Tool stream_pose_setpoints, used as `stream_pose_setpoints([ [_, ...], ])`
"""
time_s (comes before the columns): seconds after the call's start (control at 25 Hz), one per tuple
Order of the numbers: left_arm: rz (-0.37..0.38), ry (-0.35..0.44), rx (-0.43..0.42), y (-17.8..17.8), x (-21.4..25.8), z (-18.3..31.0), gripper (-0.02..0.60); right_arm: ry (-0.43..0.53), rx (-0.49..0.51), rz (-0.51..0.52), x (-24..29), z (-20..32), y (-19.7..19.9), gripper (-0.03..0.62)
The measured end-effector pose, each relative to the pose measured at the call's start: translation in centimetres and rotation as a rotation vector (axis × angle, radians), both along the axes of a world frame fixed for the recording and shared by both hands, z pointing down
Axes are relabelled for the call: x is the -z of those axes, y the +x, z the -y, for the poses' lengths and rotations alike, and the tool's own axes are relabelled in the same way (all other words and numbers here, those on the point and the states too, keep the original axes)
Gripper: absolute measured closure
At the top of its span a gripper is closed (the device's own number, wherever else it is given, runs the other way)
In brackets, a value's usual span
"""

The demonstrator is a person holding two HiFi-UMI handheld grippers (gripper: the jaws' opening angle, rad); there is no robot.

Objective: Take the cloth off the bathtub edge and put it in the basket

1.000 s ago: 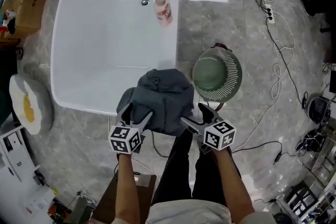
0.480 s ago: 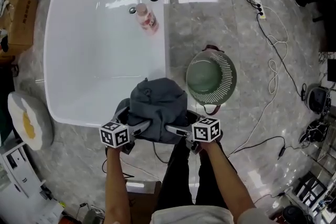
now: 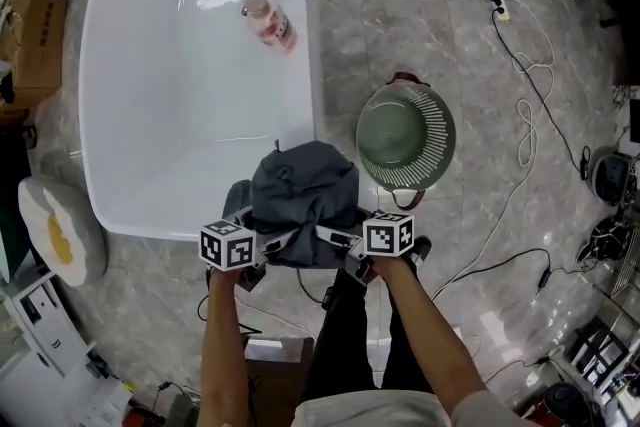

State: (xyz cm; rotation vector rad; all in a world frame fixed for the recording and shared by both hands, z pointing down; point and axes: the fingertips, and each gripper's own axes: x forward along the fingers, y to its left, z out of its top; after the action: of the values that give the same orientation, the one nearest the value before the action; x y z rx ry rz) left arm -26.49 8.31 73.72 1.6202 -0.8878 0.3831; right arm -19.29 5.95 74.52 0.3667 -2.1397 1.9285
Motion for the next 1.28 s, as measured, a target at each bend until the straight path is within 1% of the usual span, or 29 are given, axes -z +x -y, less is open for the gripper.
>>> stream_pose_setpoints([
  [0.04,-0.017,-0.003,0.008,0.4,0.2,0.0,0.072,-0.014,-0.022,0.014,0.2,0.0,0.0,0.041],
  [0.08,-0.027,-0.002,0.015,0.6,0.3,0.1,0.103,-0.026,-0.043,0.029,0.4,0.0,0.0,0.076],
  [0.16,-0.033,0.01,0.027,0.9,0.5,0.2,0.13,-0.04,-0.074,0.054,0.8,0.0,0.0,0.145],
  [0.2,-0.032,0.019,0.032,0.9,0.6,0.2,0.142,-0.038,-0.081,0.061,1.0,0.0,0.0,0.166],
  [0.32,-0.016,0.046,0.043,1.2,0.8,0.2,0.161,-0.007,-0.08,0.062,1.7,0.0,0.4,0.237],
  [0.44,0.019,0.059,0.049,1.4,1.0,0.2,0.172,0.047,-0.073,0.031,2.4,0.2,1.1,0.309],
  [0.52,0.051,0.062,0.051,1.5,1.1,0.0,0.179,0.075,-0.073,0.006,2.8,0.0,1.5,0.344],
  [0.64,0.08,0.075,0.041,1.5,1.8,-0.3,0.204,0.1,-0.073,-0.014,3.5,-0.4,1.8,0.373],
  [0.68,0.078,0.079,0.036,1.7,2.1,-0.3,0.223,0.107,-0.074,-0.017,3.7,-0.5,2.0,0.379],
  [0.72,0.073,0.083,0.032,2.0,2.4,-0.3,0.258,0.115,-0.076,-0.021,4.0,-0.5,2.2,0.384],
  [0.76,0.07,0.084,0.027,2.5,2.6,-0.3,0.271,0.123,-0.078,-0.028,4.1,-0.5,2.6,0.388],
  [0.92,0.057,0.092,-0.002,5.1,2.6,0.0,0.282,0.136,-0.097,-0.05,4.1,-0.2,5.1,0.391],
  [1.16,-0.015,0.133,-0.015,9.2,2.5,1.9,0.293,0.173,-0.136,-0.094,4.2,1.5,9.4,0.391],
  [1.28,-0.028,0.136,-0.019,11.2,2.5,2.4,0.302,0.171,-0.147,-0.128,4.2,2.0,11.3,0.391],
])
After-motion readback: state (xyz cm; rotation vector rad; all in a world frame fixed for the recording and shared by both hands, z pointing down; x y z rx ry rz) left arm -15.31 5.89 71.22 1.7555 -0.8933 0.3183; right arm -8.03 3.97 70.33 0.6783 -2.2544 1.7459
